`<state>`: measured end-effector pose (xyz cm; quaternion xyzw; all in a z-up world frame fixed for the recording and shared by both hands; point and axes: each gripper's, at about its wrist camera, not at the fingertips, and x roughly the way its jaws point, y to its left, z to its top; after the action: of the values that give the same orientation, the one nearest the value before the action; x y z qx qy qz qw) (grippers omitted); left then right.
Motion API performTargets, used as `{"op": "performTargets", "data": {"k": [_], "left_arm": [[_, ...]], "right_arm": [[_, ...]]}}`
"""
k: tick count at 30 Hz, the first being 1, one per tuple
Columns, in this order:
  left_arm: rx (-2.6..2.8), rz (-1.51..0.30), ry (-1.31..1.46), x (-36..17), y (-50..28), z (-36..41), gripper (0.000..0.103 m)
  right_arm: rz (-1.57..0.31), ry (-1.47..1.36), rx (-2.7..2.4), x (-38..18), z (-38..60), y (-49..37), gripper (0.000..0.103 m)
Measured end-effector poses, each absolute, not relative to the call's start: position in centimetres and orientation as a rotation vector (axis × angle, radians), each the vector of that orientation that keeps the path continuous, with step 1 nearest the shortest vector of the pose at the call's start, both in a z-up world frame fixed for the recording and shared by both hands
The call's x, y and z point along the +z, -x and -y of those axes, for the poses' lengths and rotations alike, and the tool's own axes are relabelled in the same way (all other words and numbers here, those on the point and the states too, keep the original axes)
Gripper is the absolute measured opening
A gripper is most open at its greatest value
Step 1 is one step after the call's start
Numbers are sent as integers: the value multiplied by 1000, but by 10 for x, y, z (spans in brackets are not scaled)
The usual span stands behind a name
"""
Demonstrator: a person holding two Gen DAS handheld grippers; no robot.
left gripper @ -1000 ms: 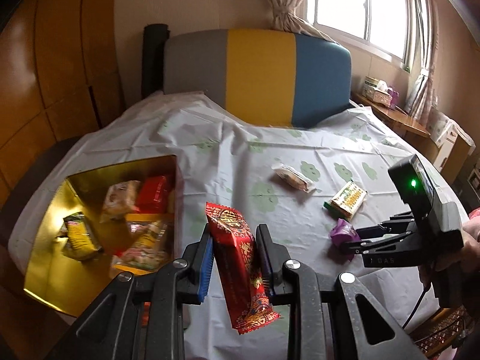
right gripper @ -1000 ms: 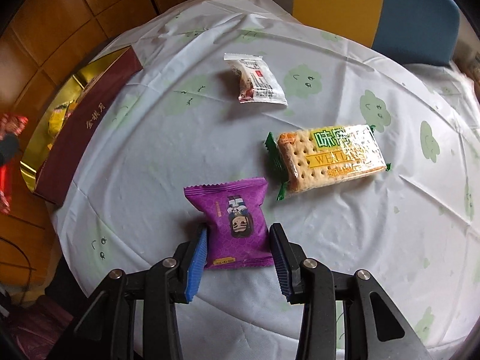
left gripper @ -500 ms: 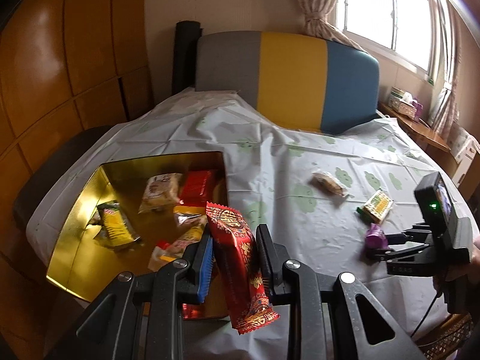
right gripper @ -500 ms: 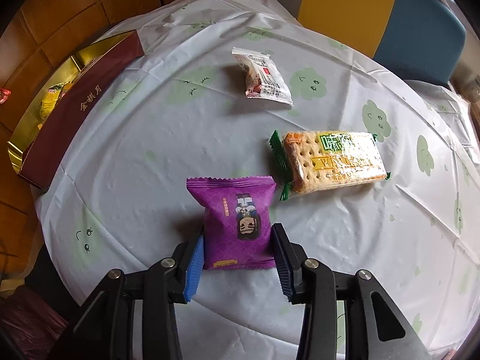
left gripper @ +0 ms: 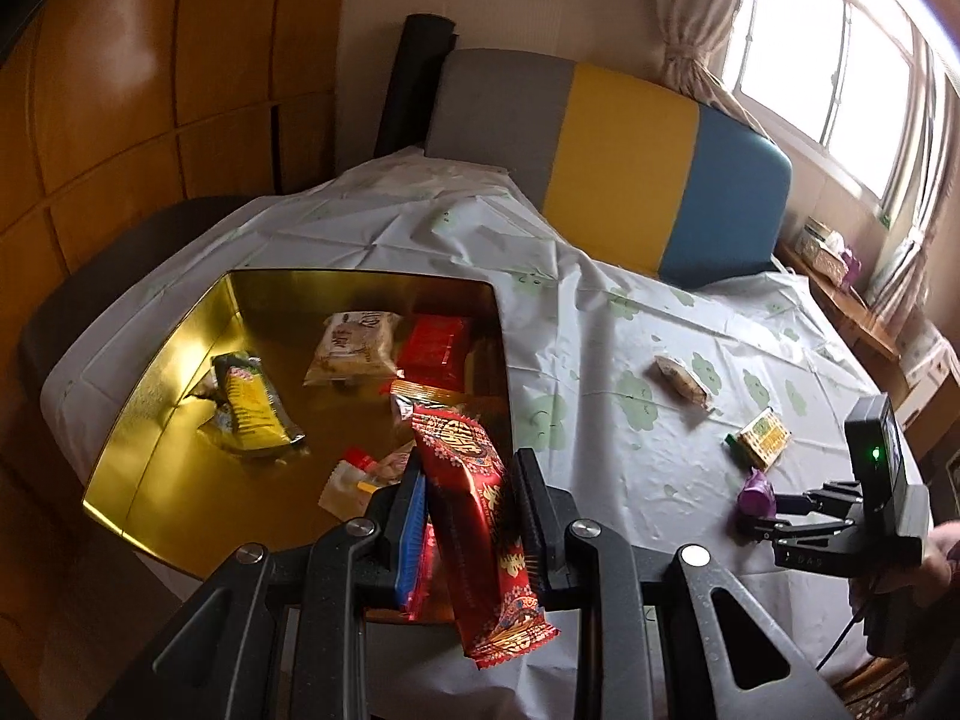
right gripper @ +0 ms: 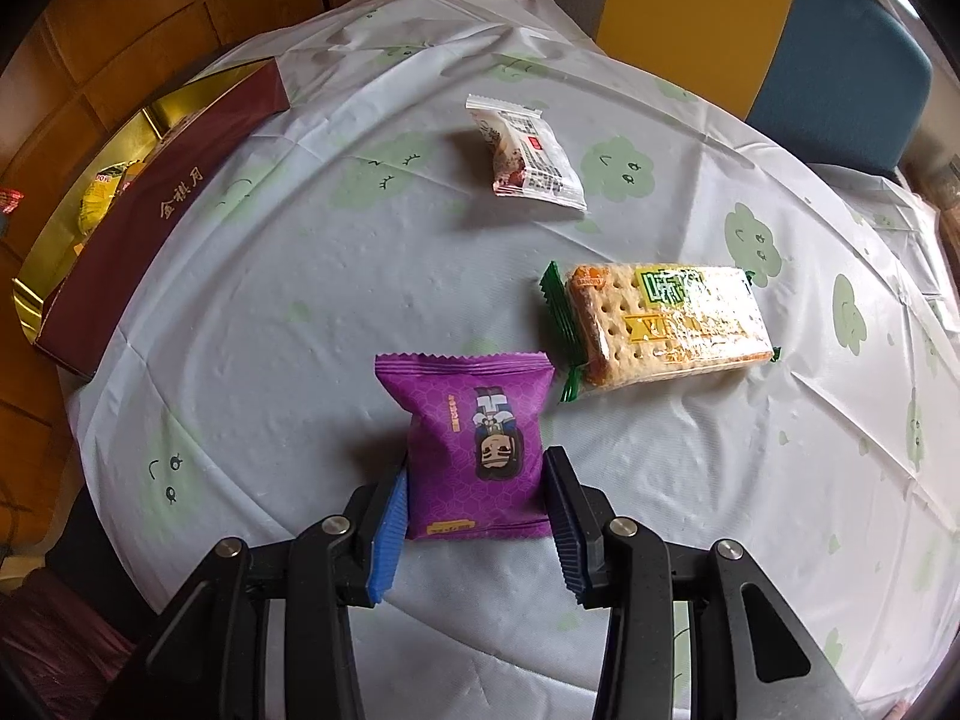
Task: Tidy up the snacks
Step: 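Release the red candy into the gold tin with the left tool while the right holds the purple cake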
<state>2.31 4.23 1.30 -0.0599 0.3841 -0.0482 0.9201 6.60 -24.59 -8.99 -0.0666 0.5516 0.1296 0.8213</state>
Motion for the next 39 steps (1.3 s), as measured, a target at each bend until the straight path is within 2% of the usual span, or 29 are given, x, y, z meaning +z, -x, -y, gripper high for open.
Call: {"op": "performTargets", "data": {"k": [9,21,24,28,39], "left_arm": [[95,-820,136,-3,-35,-89,27],[248,-932,93,-51,-61,-130,28],[252,-928,96,-52,-60,-131,30],[255,-915,95,-46,-56,-130,37],[235,-822,104,-13,-36,-124,37]], "right_arm": [[-1170,151,275,-90,246,-66,43],[-1165,157,269,-90,244,-65,43],[-1164,159,268,-90,244,-65,43],[-1164,157,267,-90,244,-65,43],[-1156,164,255,-90,243,-64,43]]}}
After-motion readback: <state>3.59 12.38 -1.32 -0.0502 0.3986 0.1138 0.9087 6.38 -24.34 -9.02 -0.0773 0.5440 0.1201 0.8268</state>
